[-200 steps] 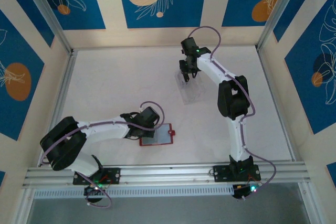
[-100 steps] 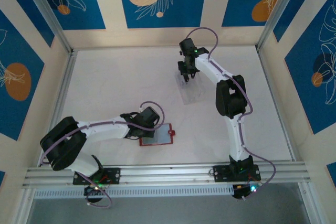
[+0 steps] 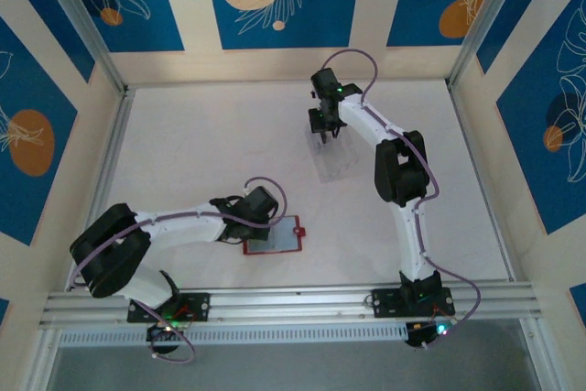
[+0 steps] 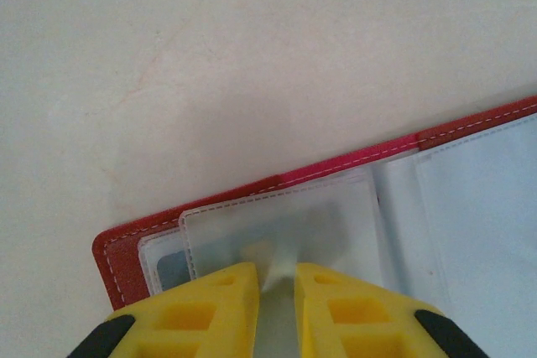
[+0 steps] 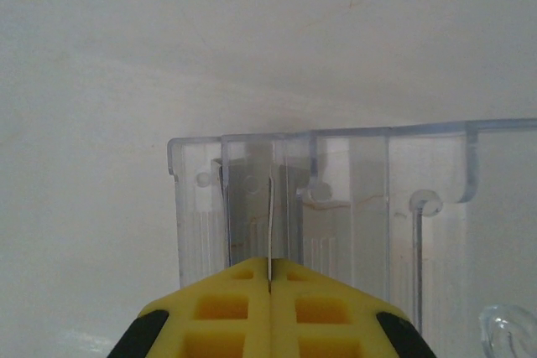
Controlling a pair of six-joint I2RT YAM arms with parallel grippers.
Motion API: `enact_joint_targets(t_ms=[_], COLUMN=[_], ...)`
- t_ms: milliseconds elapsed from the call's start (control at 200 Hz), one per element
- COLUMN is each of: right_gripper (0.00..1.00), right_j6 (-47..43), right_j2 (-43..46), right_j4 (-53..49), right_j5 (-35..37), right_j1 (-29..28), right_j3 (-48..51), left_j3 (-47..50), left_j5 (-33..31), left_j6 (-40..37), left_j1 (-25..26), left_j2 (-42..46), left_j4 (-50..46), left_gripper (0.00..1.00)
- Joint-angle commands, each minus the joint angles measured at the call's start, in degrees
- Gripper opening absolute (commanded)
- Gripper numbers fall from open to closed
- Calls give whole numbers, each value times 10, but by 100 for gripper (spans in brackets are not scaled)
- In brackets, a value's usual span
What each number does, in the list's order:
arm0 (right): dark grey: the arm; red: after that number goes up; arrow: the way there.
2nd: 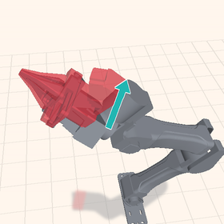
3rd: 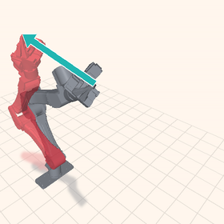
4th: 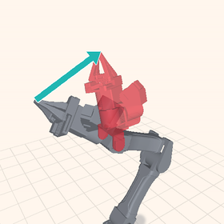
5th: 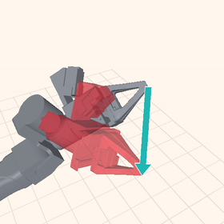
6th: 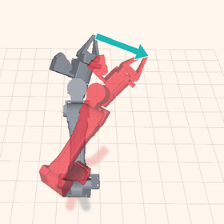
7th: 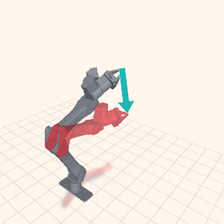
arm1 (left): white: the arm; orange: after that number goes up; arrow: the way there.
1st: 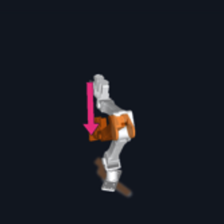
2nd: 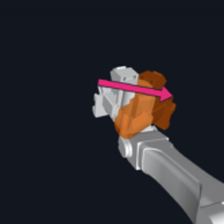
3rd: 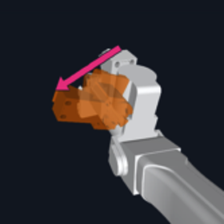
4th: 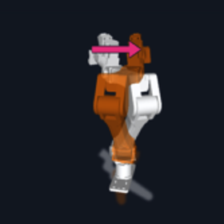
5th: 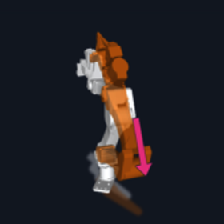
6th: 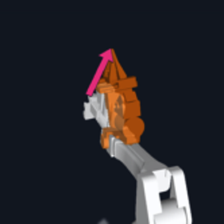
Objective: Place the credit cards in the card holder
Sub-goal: Pick up the credit card from the storage box.
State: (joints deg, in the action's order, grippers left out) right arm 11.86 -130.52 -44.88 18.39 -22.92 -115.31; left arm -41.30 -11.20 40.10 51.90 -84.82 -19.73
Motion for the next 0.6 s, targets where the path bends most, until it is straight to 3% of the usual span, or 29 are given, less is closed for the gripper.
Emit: enact_joint_targets(t_ms=[0,330,595], right_gripper=[0,0,0], right_j6=[-8,15,87], right_j2=[46,186,323], right_j4=[-15,5,79], right_j5=[-18,-24,-103], right_j1=[-4,-34,-89], right_j3=[-25,52,239], left_j3=[2,-20,-11], left_j5=[13,-33,-39], left_j6=[-9,-26,-24], left_j1=[8,8,7], left_j2=[-3,59,51], left_j4=[-46,-94,-92], left_gripper=[19,21,21])
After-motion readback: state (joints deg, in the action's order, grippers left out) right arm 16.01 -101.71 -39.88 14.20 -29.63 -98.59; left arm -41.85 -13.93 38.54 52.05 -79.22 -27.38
